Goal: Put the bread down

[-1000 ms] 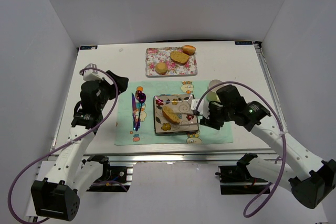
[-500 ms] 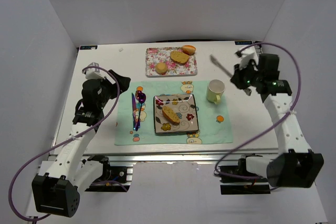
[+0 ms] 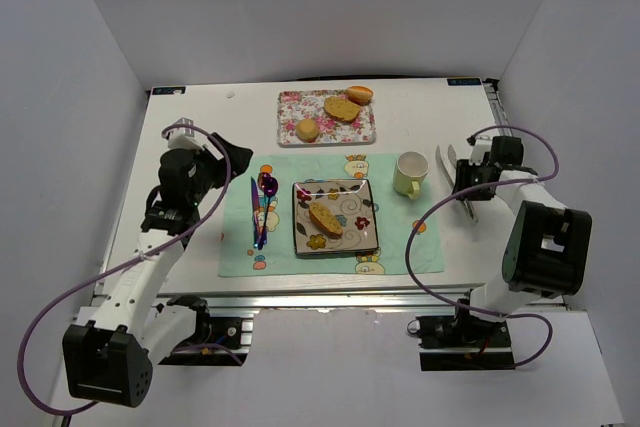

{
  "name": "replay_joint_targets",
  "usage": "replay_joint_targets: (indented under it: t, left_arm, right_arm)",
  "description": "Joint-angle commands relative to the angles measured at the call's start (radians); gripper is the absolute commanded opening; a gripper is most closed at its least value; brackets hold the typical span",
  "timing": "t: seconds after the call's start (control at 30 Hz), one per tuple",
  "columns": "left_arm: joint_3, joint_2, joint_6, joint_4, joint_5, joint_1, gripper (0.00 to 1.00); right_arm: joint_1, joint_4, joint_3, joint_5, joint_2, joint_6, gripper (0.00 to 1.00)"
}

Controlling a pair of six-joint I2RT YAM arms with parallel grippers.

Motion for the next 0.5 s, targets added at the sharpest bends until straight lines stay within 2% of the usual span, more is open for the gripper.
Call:
replay_joint_targets:
  t: [0.0, 0.07, 0.1, 0.13, 0.17, 0.23, 0.27, 0.37, 0.47]
  left_arm:
    - [0.030, 0.004, -0.006, 0.002, 0.023, -0.003, 0.86]
    - [0.026, 0.007, -0.017, 0.006, 0.038, -0.003, 0.79]
    - [0.020, 0.013, -0.020, 0.014, 0.047, -0.003, 0.74]
    - [0.020, 0.019, -0.025, 0.016, 0.055, -0.004, 0.68]
    - [0.018, 0.024, -0.032, 0.017, 0.066, -0.004, 0.55]
    - [0.017, 0.039, -0.037, 0.020, 0.090, -0.009, 0.42]
    - [0.017, 0.042, -0.037, 0.019, 0.096, -0.012, 0.34]
    - [0.027, 0.051, -0.023, -0.007, 0.101, -0.026, 0.31]
    - [0.032, 0.047, -0.010, -0.043, 0.096, -0.033, 0.43]
  right_arm:
    - [-0.008, 0.128, -0.025, 0.023, 0.010, -0.037, 0.49]
    - [-0.008, 0.122, -0.038, 0.023, 0.020, -0.058, 0.60]
    - [-0.008, 0.119, -0.044, 0.020, 0.020, -0.064, 0.69]
    - [-0.008, 0.114, -0.046, 0.014, 0.017, -0.072, 0.73]
    - [-0.010, 0.108, -0.050, 0.009, 0.009, -0.086, 0.77]
    - [-0.013, 0.096, -0.047, -0.003, -0.018, -0.103, 0.88]
    - [-0.015, 0.084, -0.030, -0.008, -0.032, -0.113, 0.90]
    - [-0.016, 0.018, 0.045, 0.003, -0.080, -0.140, 0.89]
    - [-0.016, -0.025, 0.124, 0.034, -0.133, -0.132, 0.90]
